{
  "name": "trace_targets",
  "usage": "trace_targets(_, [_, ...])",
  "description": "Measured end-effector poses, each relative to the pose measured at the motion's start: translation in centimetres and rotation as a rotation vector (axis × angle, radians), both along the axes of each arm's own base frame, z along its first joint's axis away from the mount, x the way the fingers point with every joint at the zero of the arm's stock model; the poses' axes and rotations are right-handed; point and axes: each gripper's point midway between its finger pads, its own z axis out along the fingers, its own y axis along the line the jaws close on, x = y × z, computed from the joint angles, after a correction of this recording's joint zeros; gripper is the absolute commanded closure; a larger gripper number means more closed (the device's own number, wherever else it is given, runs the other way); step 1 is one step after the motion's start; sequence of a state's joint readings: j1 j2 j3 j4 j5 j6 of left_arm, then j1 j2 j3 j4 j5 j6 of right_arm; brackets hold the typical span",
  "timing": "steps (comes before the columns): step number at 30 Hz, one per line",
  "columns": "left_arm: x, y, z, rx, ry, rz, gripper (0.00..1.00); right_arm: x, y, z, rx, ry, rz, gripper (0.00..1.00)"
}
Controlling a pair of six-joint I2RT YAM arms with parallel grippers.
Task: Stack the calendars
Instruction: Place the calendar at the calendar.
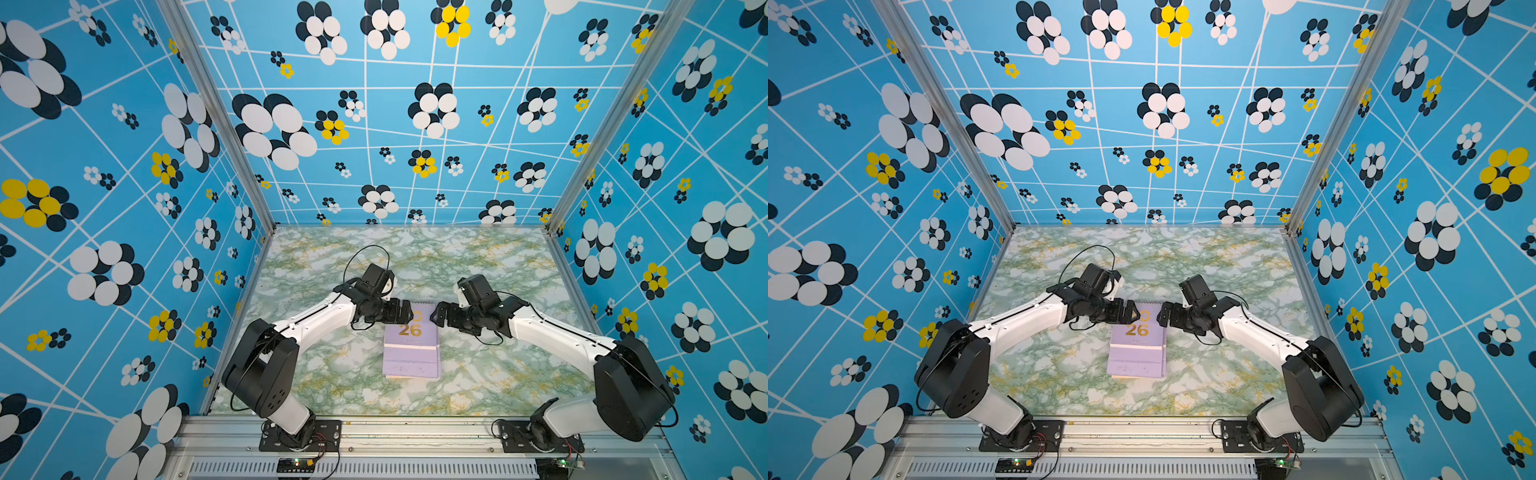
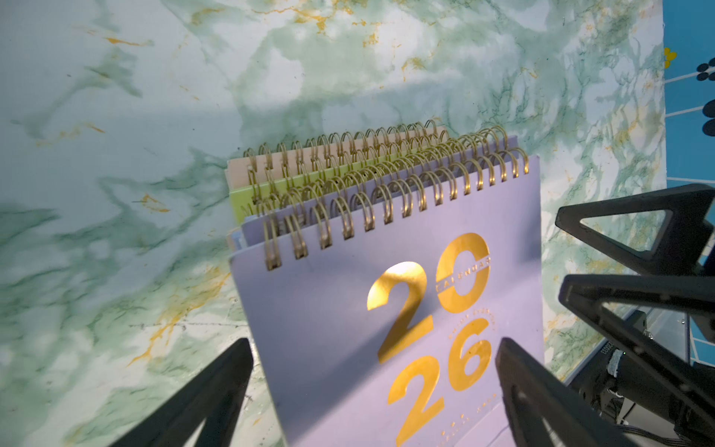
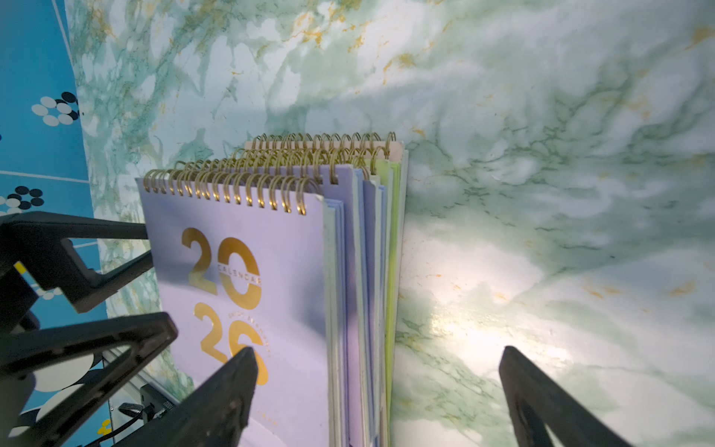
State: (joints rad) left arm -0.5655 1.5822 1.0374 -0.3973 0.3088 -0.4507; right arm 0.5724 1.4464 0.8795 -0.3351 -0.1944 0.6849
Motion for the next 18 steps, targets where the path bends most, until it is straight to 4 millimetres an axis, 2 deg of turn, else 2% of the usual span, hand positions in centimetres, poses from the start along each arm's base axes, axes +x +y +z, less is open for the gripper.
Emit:
trace_targets(4, [0.1, 0.2, 0.2, 0.008, -0.012, 0.008, 0.0, 0.0, 0.1, 0.0, 0.004, 0.0, 0.002, 0.01])
trace_targets(11, [-0.3, 0.5, 2.1, -0.007, -0.05, 0.01, 0.01, -0.1, 0.2, -0.4, 0.004, 0.015, 0.008, 0.01])
trace_targets(18, [-1.8, 0.7, 0.7, 0.019, -0.013, 0.001, 0.01, -0.2, 0.3, -0.4, 0.006, 0.018, 0.011, 0.01])
